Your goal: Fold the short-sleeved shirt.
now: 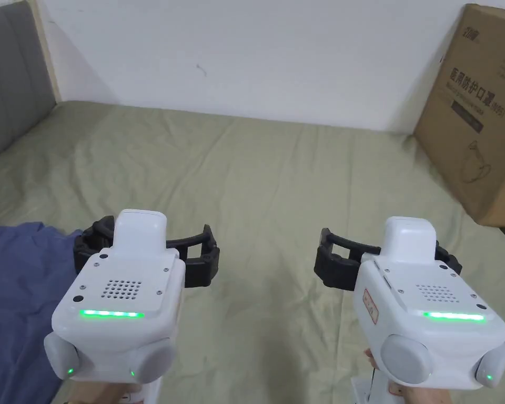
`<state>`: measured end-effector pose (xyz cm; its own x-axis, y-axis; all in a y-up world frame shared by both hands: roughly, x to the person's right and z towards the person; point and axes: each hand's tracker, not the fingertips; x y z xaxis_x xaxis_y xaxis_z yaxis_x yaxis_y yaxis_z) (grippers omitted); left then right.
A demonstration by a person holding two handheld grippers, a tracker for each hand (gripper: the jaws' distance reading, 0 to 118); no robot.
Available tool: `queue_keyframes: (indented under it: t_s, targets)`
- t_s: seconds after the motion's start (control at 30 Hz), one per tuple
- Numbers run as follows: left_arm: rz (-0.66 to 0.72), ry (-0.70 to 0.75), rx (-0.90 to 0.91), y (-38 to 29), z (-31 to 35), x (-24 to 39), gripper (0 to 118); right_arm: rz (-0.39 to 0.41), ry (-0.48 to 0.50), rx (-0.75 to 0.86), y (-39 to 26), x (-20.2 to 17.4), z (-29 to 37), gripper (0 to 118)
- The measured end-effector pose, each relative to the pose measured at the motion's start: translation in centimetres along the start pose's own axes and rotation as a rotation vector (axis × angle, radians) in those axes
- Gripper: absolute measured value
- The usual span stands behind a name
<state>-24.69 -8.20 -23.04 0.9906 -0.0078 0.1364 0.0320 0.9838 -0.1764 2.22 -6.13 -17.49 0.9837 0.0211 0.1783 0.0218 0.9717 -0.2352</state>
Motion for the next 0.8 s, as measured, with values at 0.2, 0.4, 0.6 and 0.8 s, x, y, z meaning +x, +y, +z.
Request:
queue_keyframes:
  t_s: [0.2, 0.4, 0.6, 0.8]
  targets:
    - [0.000, 0.001, 0.003, 0.04, 0.03, -0.06, 118, -0.001, -0.001, 0.002, 0.06, -0.05, 0.11, 118]
    - [-0.009, 0.003, 0.005, -0.01, 0.07, -0.10, 118, -0.007, 0.001, 0.002, 0.11, 0.03, 0.10, 118]
    - [0.003, -0.009, 0.008, 0.31, 0.20, -0.13, 118, -0.004, 0.003, -0.002, 0.09, 0.01, 0.13, 118]
    - [-0.007, -0.012, 0.006, 0.28, 0.19, -0.08, 118, 0.002, 0.000, 0.005, 0.05, 0.08, 0.28, 118]
